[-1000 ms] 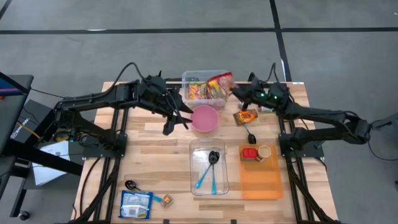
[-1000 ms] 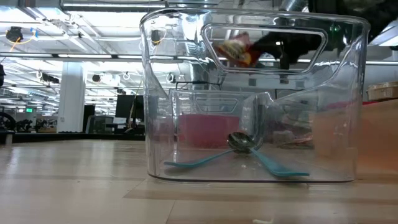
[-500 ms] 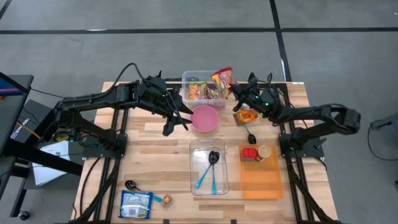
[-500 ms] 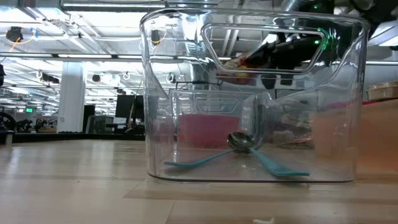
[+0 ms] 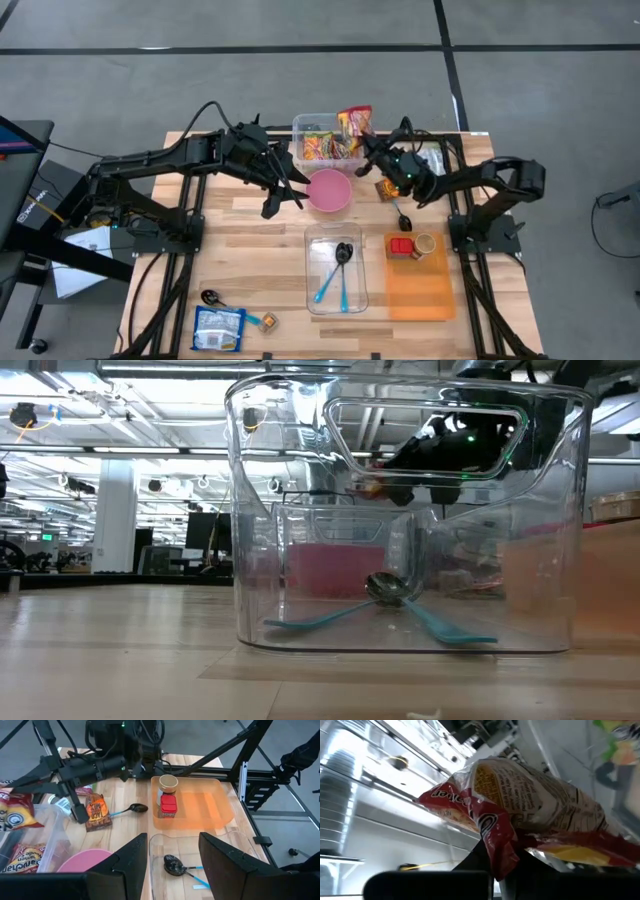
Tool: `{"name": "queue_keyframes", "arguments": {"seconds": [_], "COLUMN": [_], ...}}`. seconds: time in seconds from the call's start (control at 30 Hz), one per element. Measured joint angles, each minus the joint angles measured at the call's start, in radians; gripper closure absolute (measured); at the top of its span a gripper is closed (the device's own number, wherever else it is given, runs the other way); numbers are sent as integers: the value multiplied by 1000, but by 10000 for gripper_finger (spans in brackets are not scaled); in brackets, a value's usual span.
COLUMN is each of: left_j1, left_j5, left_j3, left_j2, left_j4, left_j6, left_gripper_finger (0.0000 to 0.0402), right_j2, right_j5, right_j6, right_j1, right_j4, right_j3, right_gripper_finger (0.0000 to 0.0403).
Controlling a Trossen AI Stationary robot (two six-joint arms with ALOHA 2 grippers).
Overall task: Pick & Place Food Item
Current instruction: Put the red noodle pack into the top transparent bin
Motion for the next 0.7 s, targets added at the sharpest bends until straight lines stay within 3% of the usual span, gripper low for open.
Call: {"name": "queue_keyframes", "arguments": {"seconds": [0.27,0.5,0.7], "left_j1": [0,0,0], "left_j5": [0,0,1], "left_j3": [0,0,0], "left_j2": [0,0,0], "left_j4": [0,-8,-8], "left_j6": [-27,-68,-68], "left_gripper_finger": [229,229,229], "right_j2": [118,228,270], "right_j5": [54,189,219], "right_j6": [4,12,20], "right_j1": [19,34,65], "right_j4": [15,186,218], "right_j3": [85,95,95], "right_gripper_finger": [403,403,403]}}
